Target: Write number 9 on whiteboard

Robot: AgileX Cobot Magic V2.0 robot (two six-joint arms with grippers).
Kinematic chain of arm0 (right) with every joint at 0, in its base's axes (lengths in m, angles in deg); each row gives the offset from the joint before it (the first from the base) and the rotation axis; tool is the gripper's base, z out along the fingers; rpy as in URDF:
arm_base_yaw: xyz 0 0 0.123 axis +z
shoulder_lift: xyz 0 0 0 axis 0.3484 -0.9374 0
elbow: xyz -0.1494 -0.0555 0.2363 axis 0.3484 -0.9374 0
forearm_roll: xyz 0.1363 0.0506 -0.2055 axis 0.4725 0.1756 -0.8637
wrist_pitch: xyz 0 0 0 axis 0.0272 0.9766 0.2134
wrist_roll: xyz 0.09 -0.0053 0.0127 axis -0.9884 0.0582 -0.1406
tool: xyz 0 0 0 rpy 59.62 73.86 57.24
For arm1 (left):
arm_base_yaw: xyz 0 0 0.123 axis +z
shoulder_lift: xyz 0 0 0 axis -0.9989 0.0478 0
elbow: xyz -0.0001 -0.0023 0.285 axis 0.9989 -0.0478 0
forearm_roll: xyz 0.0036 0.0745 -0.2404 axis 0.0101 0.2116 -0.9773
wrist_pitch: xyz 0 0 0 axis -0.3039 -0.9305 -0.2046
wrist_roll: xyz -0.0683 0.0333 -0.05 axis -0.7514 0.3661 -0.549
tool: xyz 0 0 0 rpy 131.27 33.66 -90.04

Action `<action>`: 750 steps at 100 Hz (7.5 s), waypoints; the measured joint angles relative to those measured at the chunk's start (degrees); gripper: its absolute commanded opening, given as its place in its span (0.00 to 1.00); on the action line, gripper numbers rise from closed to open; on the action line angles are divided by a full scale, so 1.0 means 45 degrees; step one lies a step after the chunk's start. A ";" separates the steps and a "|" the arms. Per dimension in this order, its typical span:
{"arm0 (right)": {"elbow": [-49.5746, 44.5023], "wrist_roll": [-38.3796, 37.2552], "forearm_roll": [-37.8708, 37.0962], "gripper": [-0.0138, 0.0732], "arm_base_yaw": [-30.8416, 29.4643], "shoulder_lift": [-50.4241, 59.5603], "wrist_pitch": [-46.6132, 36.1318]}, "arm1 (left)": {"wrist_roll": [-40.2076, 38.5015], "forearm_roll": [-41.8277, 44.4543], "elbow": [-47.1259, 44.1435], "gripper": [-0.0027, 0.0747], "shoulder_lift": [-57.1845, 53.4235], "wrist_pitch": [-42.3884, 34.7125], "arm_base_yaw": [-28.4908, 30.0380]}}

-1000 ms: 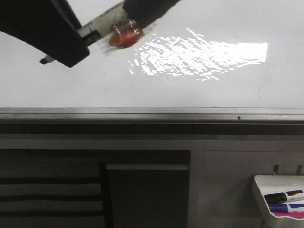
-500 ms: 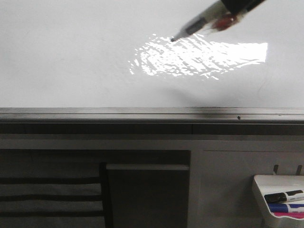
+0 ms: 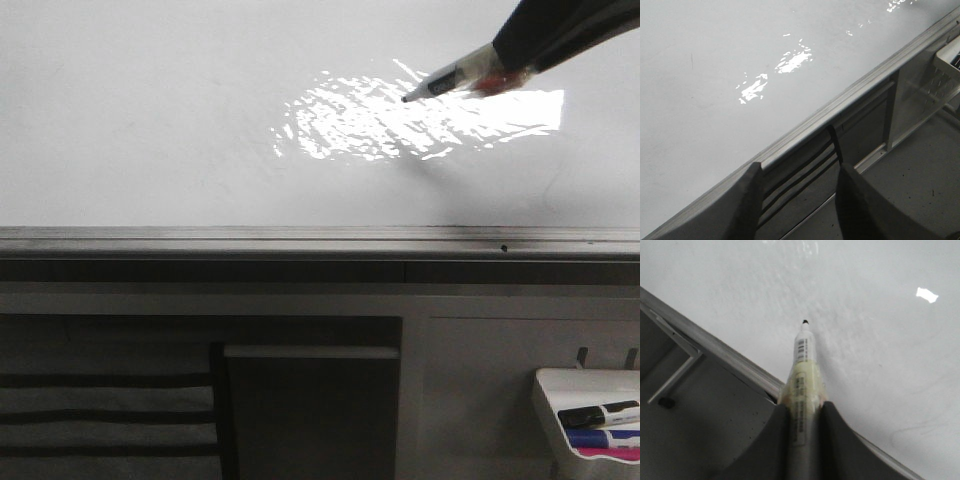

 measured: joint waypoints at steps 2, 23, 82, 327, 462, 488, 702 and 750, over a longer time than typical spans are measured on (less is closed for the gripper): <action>0.0000 0.0000 0.0035 0.10 0.0000 0.0000 -0.0071 | 0.0000 0.0000 0.0000 0.44 0.0000 -0.0029 0.0000; 0.0000 0.0000 0.0205 0.10 0.0000 -0.0079 -0.0480 | -0.0006 -0.0023 0.0000 0.44 0.0000 -0.0074 0.0000; 0.1717 0.0022 0.0497 0.10 0.0440 -0.2854 0.0241 | -0.0006 -0.0251 0.0000 0.44 0.0000 -0.0136 0.0000; 0.3233 0.5141 -0.0343 0.10 0.2153 -0.0924 0.6385 | 0.6264 -0.3555 0.6010 0.19 1.0049 0.0265 -0.5752; 0.3392 0.1165 -0.3416 0.44 0.0506 0.1535 0.6862 | -0.6564 0.4909 0.3797 0.01 0.7196 0.1306 0.0414; 0.3392 0.1165 -0.3416 0.44 0.0506 0.1535 0.6862 | -0.8077 0.4773 0.2546 0.01 0.7620 -0.2076 0.1875; -0.2767 -0.5560 -0.5619 0.08 0.0481 0.5000 -0.0387 | -0.8034 0.5036 -0.1956 0.01 0.0087 -0.4636 0.1895; -0.2767 -0.5560 -0.5619 0.08 0.0481 0.5000 -0.0368 | -0.8034 0.5036 -0.2357 0.01 -0.0266 -0.5068 0.1895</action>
